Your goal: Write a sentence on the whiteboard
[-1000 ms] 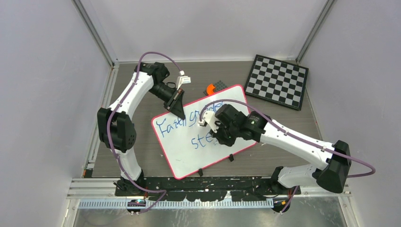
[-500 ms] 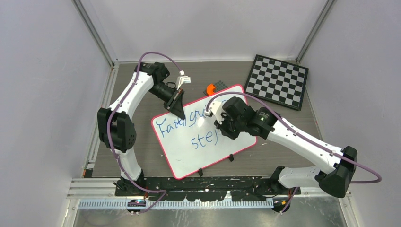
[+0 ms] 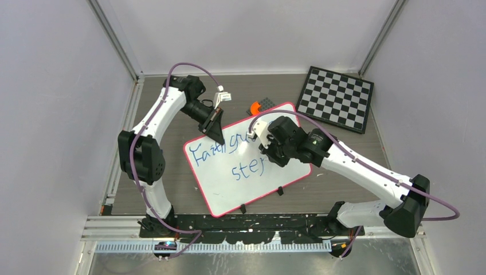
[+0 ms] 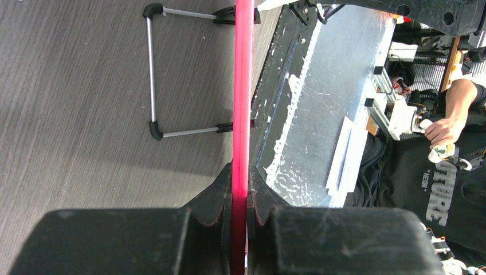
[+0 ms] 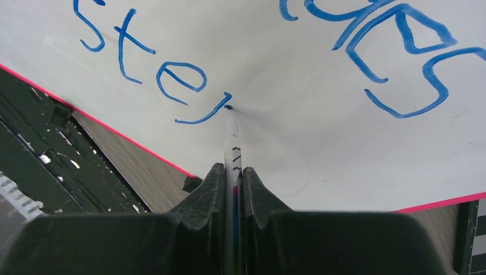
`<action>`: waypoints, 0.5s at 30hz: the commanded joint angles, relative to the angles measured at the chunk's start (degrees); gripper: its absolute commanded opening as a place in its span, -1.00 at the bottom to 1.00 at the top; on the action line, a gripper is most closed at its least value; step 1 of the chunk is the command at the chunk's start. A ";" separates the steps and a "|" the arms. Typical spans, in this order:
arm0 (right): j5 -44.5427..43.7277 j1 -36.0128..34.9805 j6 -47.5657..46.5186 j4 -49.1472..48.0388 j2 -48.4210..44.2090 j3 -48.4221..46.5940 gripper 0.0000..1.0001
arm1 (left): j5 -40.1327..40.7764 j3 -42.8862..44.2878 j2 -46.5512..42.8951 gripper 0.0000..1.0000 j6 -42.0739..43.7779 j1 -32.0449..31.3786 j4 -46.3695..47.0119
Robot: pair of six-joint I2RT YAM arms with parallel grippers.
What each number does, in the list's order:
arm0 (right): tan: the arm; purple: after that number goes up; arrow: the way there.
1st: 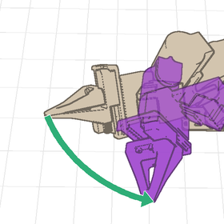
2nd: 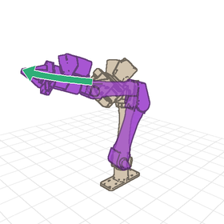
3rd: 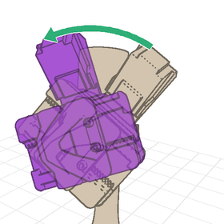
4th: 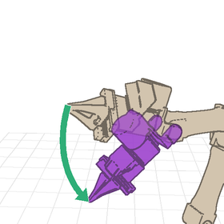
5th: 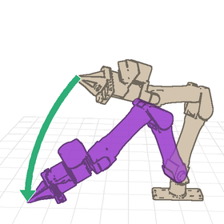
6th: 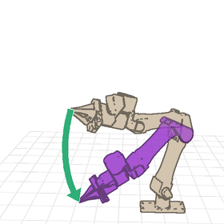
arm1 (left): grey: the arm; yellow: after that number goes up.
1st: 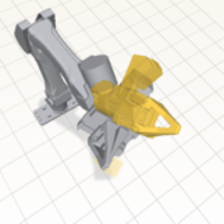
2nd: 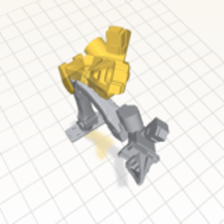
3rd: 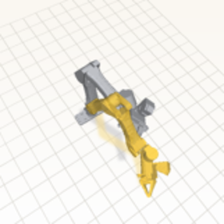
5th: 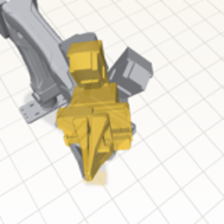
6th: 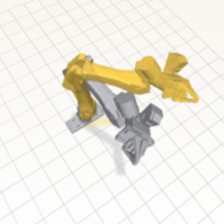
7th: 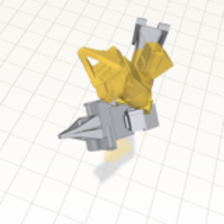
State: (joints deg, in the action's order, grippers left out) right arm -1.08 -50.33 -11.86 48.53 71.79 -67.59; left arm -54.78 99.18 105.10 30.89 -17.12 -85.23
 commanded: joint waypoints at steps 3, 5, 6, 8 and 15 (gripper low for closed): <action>-2.63 2.12 -0.71 -1.63 -1.11 -1.91 -0.99 | 5.30 1.06 0.78 -1.00 1.49 -0.15 0.24; -2.31 2.18 -0.67 -1.05 -1.44 -1.48 -0.99 | 5.23 1.24 0.89 -1.00 1.46 -0.17 0.18; -2.14 2.16 -0.71 -0.78 -1.54 -1.02 -1.00 | 5.17 1.28 0.96 -1.00 1.46 -0.19 0.21; -1.93 2.22 -0.71 -0.48 -1.86 -0.15 -0.99 | 5.29 1.37 1.12 -1.00 1.49 -0.19 0.09; -0.48 2.17 -0.62 1.01 -2.52 2.04 -0.99 | 5.31 1.37 0.95 -1.00 1.41 -0.16 0.16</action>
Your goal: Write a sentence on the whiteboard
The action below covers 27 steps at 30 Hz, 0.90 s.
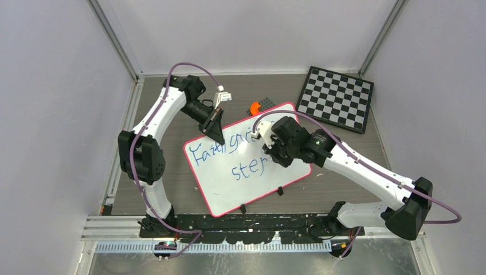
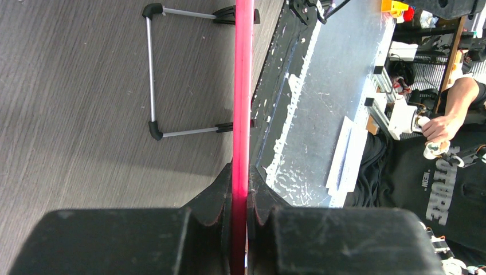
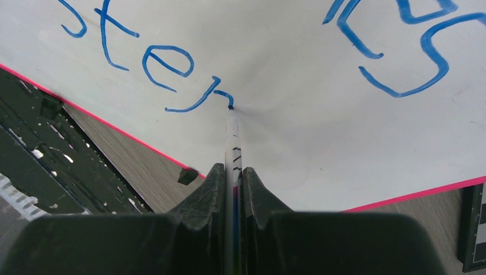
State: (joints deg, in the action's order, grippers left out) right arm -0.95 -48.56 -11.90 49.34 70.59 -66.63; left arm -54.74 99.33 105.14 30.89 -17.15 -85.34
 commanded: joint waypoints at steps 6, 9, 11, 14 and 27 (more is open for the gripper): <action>2.82 0.25 0.21 0.05 -0.64 0.76 -0.99 | 5.19 1.29 1.13 -1.00 1.47 -0.15 0.20; 4.07 -0.41 0.76 -0.47 0.24 0.39 -0.99 | 5.26 1.31 1.12 -1.00 1.41 -0.19 0.31; 4.37 -0.72 0.67 -0.79 0.72 0.13 -0.99 | 5.35 1.22 1.20 -1.00 1.46 -0.16 0.19; 4.47 -0.94 0.65 -1.19 1.55 -0.35 -1.00 | 5.43 1.22 1.04 -1.00 1.62 -0.14 -0.05; 5.96 -1.71 0.80 0.38 -0.05 -2.08 -0.99 | 5.63 0.42 0.97 -1.00 2.00 -0.16 0.20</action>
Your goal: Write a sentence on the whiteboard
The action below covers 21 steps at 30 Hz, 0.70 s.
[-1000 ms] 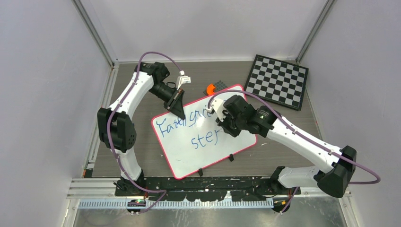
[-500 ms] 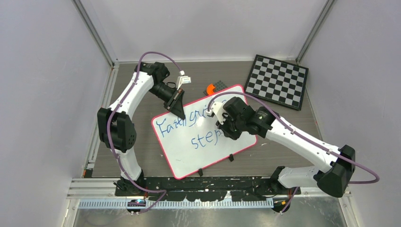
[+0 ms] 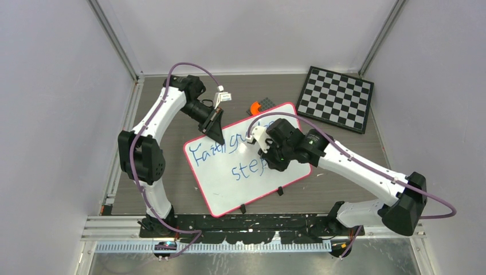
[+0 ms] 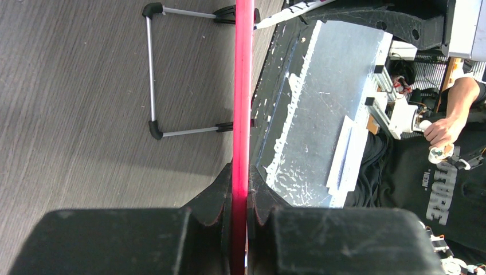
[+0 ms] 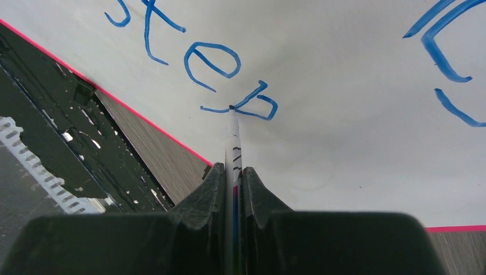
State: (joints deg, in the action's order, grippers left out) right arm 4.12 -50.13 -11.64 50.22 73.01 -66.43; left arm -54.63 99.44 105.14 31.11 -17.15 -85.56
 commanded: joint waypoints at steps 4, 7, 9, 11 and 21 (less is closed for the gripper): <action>-1.12 0.66 1.00 0.15 -5.85 -1.42 -1.00 | 5.21 -0.15 0.85 -1.00 1.89 -0.17 0.71; -1.28 3.07 1.77 0.28 -7.65 -1.12 -1.00 | 5.13 -0.37 0.85 -1.00 2.01 -0.17 0.66; -0.79 4.97 2.32 0.40 -8.80 -0.78 -0.99 | 5.15 -0.39 0.85 -1.00 2.02 -0.23 0.61; -0.28 7.01 3.05 0.36 -9.92 -0.34 -1.00 | 5.15 -0.30 0.94 -1.00 2.04 -0.26 0.63; 4.24 11.39 5.34 -0.83 -11.24 1.99 -0.99 | 4.89 -0.81 0.77 -1.00 2.28 -0.79 1.06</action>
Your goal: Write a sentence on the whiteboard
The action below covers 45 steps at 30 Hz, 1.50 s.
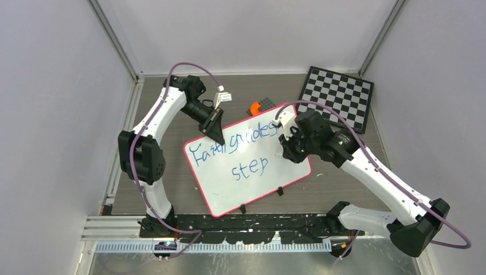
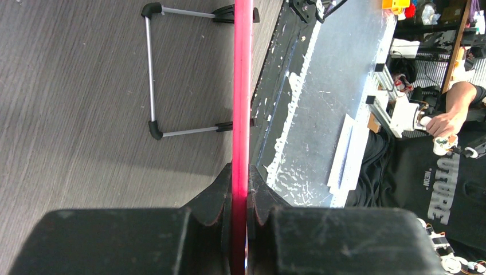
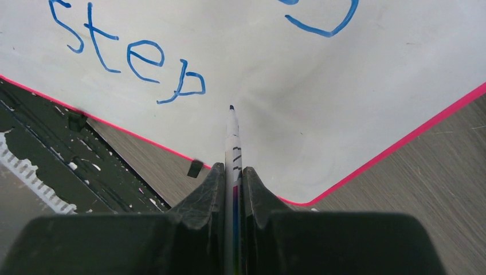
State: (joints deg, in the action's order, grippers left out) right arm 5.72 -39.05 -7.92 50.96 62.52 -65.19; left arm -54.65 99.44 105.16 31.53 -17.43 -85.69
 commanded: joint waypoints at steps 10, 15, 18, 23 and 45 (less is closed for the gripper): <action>4.54 0.25 2.32 -2.72 1.47 -0.31 -0.99 | 4.82 -1.00 0.99 -1.00 1.96 -0.50 1.36; 3.71 -0.10 2.04 -2.84 2.44 -0.21 -0.99 | 4.82 -0.82 1.00 -1.00 2.05 -0.50 1.25; 2.73 -0.10 1.95 -3.19 2.84 -0.25 -1.00 | 4.69 -0.91 1.06 -1.00 2.16 -0.51 1.30; 1.61 -0.07 2.10 -3.97 4.32 -0.73 -1.00 | 4.64 -0.57 1.38 -1.00 2.23 -0.50 1.17; 0.85 -2.04 0.98 -4.85 7.43 -0.87 -1.00 | 4.93 -0.56 1.13 -1.00 2.40 -0.50 1.00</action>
State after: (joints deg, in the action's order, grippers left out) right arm 7.51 -40.73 -5.93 48.47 69.47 -66.00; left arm -54.63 99.42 105.16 31.81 -17.52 -85.76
